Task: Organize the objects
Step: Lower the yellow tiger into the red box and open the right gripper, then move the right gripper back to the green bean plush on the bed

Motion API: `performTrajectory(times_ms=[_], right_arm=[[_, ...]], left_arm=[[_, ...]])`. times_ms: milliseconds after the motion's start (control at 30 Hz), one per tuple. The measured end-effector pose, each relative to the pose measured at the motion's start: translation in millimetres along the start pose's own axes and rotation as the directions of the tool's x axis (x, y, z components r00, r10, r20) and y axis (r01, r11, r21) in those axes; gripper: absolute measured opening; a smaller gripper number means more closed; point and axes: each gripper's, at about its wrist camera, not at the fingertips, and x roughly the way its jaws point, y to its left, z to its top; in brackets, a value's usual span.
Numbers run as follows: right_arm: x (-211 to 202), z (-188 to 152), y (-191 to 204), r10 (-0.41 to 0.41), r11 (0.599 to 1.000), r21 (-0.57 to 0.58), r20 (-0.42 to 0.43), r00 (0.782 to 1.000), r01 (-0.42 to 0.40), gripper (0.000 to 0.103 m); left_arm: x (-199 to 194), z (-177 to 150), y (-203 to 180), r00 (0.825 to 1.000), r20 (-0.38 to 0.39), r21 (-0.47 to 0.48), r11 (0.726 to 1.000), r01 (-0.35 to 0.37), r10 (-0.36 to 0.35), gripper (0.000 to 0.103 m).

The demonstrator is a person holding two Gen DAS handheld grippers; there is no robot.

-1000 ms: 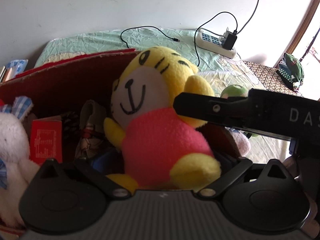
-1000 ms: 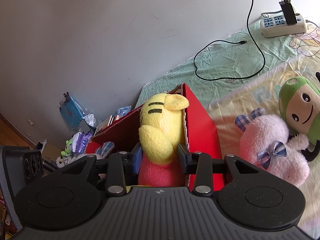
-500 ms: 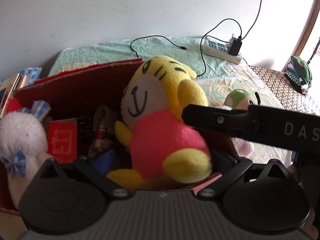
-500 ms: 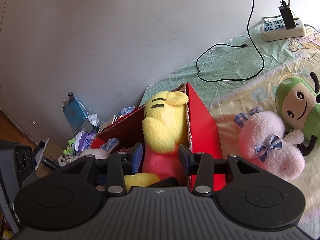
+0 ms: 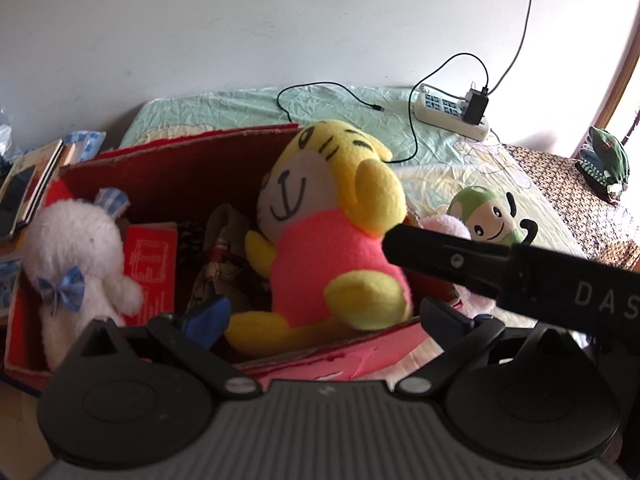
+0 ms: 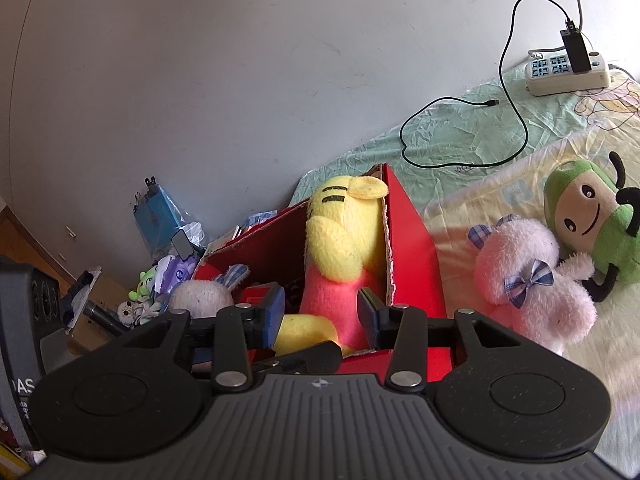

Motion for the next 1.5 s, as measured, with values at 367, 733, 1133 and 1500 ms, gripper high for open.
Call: performTrajectory(times_ms=[367, 733, 1133, 1500], right_arm=[[-6.6, -7.5, -2.8, -0.003, 1.0, 0.015, 0.008, 1.0, 0.003, 0.045], [-8.4, -12.8, -0.7, -0.018, 1.0, 0.001, 0.027, 0.999, 0.018, 0.045], [-14.3, -14.0, -2.8, -0.004, 1.0, 0.015, 0.041, 0.999, 0.004, 0.045], [-32.1, -19.2, -4.4, 0.016, 1.0, -0.021, 0.064, 0.998, -0.015, 0.045]], left_arm=[[-0.1, -8.2, -4.0, 1.0, -0.016, -0.018, 0.999, -0.026, 0.026, 0.1], [-1.6, -13.0, -11.3, 0.996, -0.003, 0.018, 0.996, -0.085, 0.085, 0.1], [-6.2, -16.4, -11.2, 0.995, 0.017, 0.031, 0.995, -0.098, 0.098, 0.1], [-27.5, -28.7, -17.0, 0.996, 0.072, 0.049, 0.997, -0.056, 0.052, 0.1]])
